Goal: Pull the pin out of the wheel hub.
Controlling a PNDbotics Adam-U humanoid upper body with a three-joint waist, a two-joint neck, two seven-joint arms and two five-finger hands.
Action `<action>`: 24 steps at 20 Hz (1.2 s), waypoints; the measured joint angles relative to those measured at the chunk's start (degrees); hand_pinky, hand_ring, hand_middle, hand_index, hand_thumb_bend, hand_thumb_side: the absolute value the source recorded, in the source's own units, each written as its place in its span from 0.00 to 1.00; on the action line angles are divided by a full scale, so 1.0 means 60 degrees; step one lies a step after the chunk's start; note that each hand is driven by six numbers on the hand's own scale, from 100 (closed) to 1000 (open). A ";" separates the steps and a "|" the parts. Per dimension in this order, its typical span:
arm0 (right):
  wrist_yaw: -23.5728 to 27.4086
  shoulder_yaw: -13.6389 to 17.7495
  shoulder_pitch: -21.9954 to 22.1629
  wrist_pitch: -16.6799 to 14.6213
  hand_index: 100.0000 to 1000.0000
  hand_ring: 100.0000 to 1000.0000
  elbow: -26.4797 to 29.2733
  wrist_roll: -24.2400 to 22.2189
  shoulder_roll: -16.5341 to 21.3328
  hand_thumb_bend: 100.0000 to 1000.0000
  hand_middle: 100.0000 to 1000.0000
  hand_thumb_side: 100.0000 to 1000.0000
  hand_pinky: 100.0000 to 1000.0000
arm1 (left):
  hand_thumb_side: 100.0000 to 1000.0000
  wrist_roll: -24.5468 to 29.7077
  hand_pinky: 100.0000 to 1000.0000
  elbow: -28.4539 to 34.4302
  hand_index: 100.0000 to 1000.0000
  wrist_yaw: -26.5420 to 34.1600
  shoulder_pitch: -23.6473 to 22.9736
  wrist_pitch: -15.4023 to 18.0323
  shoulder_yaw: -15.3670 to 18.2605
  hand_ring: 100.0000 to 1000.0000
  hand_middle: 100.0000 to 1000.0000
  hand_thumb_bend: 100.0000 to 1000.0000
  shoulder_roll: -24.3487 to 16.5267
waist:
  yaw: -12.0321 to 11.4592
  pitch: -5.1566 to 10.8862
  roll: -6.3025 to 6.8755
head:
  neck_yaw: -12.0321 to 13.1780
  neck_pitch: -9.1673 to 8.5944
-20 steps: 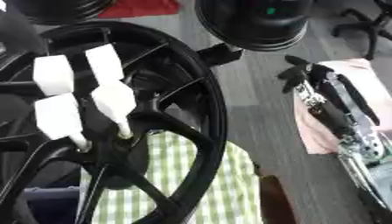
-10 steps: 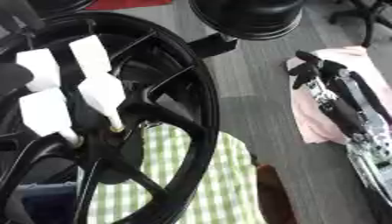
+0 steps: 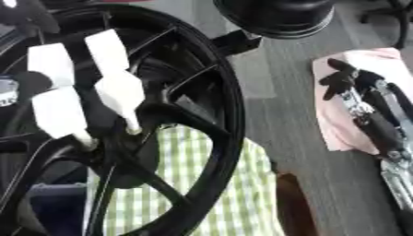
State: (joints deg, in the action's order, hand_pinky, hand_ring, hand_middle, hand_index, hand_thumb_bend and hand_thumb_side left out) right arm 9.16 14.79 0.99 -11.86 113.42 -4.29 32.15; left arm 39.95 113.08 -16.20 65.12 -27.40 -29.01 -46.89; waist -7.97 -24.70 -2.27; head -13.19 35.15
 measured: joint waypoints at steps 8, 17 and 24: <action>-0.0075 -0.0006 -0.0078 -0.0042 0.59 0.99 0.0000 -0.0030 -0.0051 0.00 0.36 0.66 0.90 | 0.48 -0.0017 0.81 -0.0481 0.82 -0.0456 -0.0125 0.0172 0.0189 0.75 0.77 0.22 -0.0067 | -0.0001 -0.0140 -0.0051 | -0.0010 -0.0093; -0.0179 -0.0041 -0.0084 -0.0035 0.59 0.99 0.0000 -0.0043 -0.0205 0.00 0.36 0.67 0.90 | 0.56 -0.0355 0.84 -0.1194 0.84 -0.0470 -0.0187 0.0347 0.0372 0.78 0.82 0.29 -0.0061 | 0.0028 -0.0314 -0.0108 | 0.0033 -0.0258; -0.0315 -0.0061 -0.0131 0.0006 0.59 0.99 0.0000 -0.0082 -0.0311 0.00 0.36 0.67 0.90 | 0.62 -0.0170 0.85 -0.1483 0.87 0.0008 -0.0194 0.0552 0.0335 0.78 0.81 0.34 0.0028 | 0.0044 -0.0450 -0.0148 | 0.0094 -0.0336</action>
State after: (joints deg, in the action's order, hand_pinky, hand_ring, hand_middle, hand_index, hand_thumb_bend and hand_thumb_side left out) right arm 7.27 14.43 0.21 -11.82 113.42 -4.78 30.28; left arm 38.93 104.18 -16.15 63.96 -24.08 -27.00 -46.73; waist -7.70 -27.40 -3.16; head -12.63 33.13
